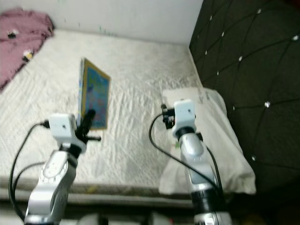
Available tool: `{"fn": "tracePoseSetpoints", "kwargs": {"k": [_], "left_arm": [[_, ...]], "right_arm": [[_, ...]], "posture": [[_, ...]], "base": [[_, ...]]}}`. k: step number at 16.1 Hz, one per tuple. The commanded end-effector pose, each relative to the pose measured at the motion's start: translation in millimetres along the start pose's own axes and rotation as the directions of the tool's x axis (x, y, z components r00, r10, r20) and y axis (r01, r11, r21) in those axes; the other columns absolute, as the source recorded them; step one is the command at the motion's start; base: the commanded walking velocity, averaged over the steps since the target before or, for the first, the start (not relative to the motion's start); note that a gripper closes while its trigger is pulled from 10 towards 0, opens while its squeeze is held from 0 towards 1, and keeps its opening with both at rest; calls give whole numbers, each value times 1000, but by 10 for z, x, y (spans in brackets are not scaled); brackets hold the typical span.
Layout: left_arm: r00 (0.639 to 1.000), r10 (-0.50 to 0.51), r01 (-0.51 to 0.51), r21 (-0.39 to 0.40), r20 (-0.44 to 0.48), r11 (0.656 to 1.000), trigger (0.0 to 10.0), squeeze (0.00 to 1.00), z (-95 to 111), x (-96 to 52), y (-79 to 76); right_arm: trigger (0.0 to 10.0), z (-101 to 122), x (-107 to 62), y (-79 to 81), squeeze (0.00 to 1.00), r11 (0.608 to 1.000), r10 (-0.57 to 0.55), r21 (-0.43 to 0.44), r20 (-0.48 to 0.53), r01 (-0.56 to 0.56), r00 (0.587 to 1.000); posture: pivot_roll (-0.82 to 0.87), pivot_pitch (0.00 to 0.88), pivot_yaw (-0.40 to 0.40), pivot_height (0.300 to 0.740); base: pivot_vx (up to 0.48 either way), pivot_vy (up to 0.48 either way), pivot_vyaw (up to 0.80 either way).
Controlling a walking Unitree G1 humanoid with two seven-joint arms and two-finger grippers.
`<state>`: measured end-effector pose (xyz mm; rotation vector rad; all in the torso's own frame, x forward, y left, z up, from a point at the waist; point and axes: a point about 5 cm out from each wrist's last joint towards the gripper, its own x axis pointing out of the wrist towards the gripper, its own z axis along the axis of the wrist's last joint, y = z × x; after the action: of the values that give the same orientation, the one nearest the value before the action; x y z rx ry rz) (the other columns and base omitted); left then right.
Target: Clean up the room
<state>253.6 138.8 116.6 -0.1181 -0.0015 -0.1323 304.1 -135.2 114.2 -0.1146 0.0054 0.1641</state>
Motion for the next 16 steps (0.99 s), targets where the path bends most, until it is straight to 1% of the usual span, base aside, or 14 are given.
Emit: {"fn": "tracePoseSetpoints", "kwargs": {"k": [1,2,3,5,7,9,11,13,14,15,16], "left_arm": [[999,2,-3,30,48,1000,10000,0,143,22,17],[996,72,-75,65,48,995,10000,0,138,-2,96],[993,105,-106,35,45,994,10000,0,114,-19,137],[996,76,-76,3,47,997,10000,0,109,-47,168],[995,100,-100,0,28,995,10000,0,70,-80,209],[995,99,-99,9,15,995,10000,0,60,-71,204],[995,94,-94,-16,32,995,10000,0,75,-58,189],[993,116,-115,-15,27,993,10000,0,82,-29,201],[991,132,-132,-11,14,991,10000,0,78,-24,207],[992,124,-123,-68,3,990,10000,0,76,-5,207],[990,141,-141,-80,-4,987,10000,0,57,-8,229]], "right_arm": [[10000,67,24,-6,0,1000,-8,-9,17,8,1000],[10000,55,12,14,0,1000,-3,-15,11,4,1000],[10000,49,12,26,0,1000,-2,-17,7,2,1000],[10000,28,4,26,0,1000,-12,-5,-3,12,1000],[10000,16,-12,24,0,1000,-17,0,-7,17,1000],[10000,15,-17,24,0,1000,-16,1,-11,16,1000],[10000,8,-20,12,0,1000,-17,1,-18,17,1000],[10000,21,0,3,0,1000,-16,-3,-17,16,1000],[10000,21,-2,-4,0,1000,-19,-3,-15,19,1000],[10000,28,6,-19,0,1000,-27,1,-14,27,1000],[10000,22,3,-23,0,1000,-28,2,-17,28,999]], "posture": [[-57,18,-91,740],[-58,24,-83,740],[-58,26,-82,740],[-58,21,-75,740],[-60,11,-76,740],[-63,19,-78,740],[-68,17,-86,740],[-74,35,-86,740],[-74,29,-88,740],[-72,21,-90,740],[-73,23,-91,740]], "base": [[0,0,0],[0,0,0],[0,0,-425],[0,0,-800],[0,0,-800],[0,0,-800],[0,0,-800],[0,0,-800],[0,0,-800],[0,0,-800],[0,0,-800]]}}
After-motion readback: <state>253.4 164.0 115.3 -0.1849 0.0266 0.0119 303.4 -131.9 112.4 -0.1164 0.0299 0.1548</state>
